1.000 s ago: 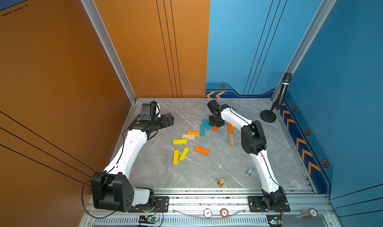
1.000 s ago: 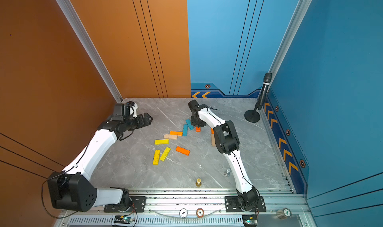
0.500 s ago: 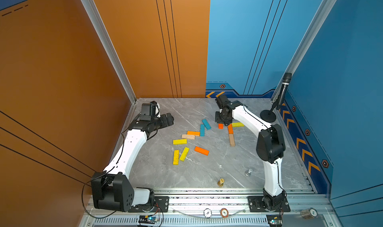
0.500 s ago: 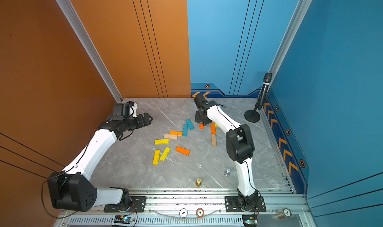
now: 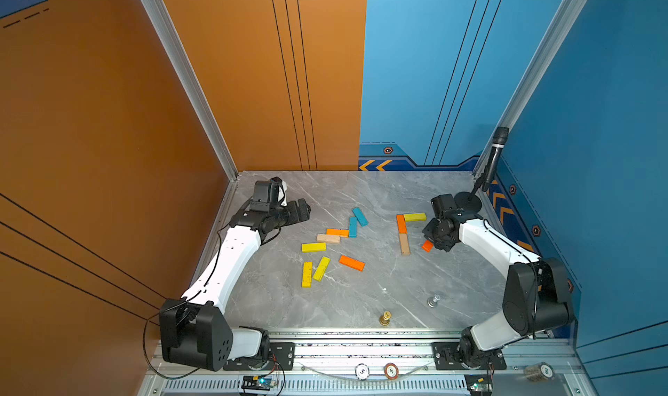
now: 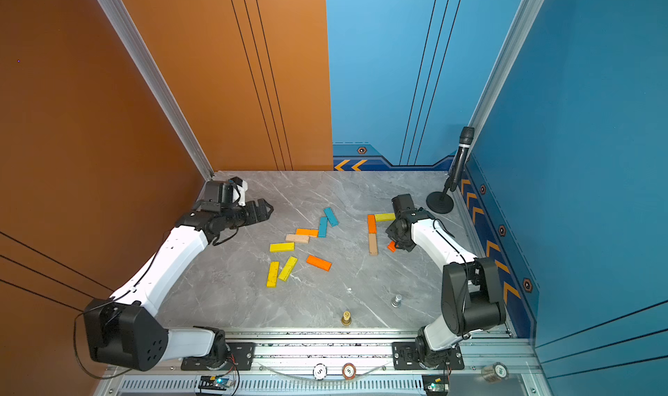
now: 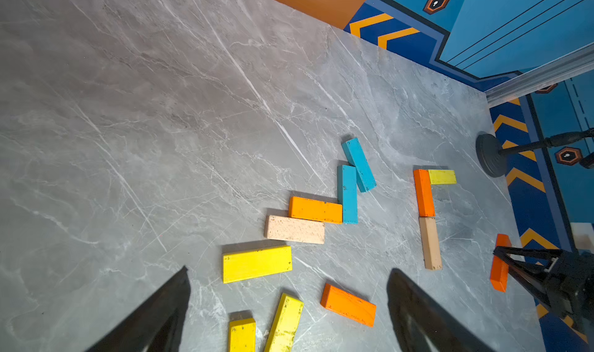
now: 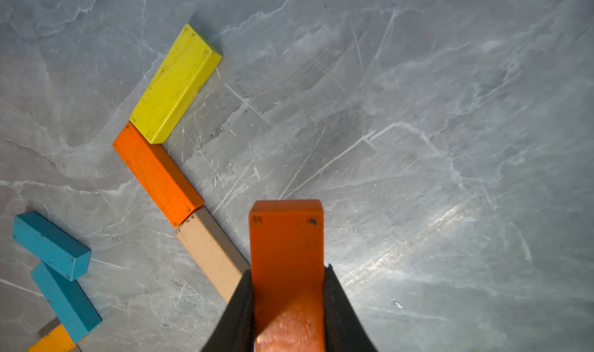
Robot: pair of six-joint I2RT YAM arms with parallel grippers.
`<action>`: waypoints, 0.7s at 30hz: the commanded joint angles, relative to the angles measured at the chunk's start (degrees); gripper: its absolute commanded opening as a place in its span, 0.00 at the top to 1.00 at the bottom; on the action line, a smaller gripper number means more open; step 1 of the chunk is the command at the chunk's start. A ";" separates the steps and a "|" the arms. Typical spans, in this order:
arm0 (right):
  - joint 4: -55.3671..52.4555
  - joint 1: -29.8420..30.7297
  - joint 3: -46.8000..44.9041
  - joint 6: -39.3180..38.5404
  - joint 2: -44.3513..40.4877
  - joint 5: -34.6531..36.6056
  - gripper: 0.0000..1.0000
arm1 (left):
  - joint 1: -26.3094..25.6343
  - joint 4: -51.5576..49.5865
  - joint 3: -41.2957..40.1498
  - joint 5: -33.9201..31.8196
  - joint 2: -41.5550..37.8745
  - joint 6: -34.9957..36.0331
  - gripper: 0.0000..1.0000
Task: Assemble the number 6 with building blocks
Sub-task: Place the building block at the center of the board.
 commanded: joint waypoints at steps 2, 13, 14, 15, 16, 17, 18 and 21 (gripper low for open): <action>4.49 -0.68 -1.20 9.37 0.74 0.24 0.74 | -0.86 0.21 -0.68 1.04 -0.77 -0.19 0.05; 10.95 -0.46 -2.13 27.44 7.44 4.38 0.74 | -1.85 0.23 -0.80 0.59 -0.86 -0.14 0.04; 10.90 -0.50 -1.74 28.76 7.95 4.96 0.74 | -1.88 0.22 -0.85 0.57 -0.85 -0.18 0.05; 10.19 -0.45 -1.14 29.98 8.40 5.44 0.74 | -1.88 0.21 -0.80 0.57 -0.84 -0.10 0.05; 10.03 -0.38 -0.73 30.41 8.82 5.66 0.74 | -1.94 0.22 -0.88 0.56 -0.77 -0.12 0.05; 9.66 -0.17 -0.15 30.96 9.22 6.20 0.74 | -1.97 0.18 -0.84 0.59 -0.76 -0.10 0.05; 8.72 0.07 0.58 31.82 9.60 6.95 0.74 | -1.94 0.22 -0.91 0.55 -0.77 -0.14 0.04; 7.02 0.36 1.51 34.09 10.81 8.39 0.74 | -2.02 0.26 -0.85 0.47 -0.65 -0.10 0.05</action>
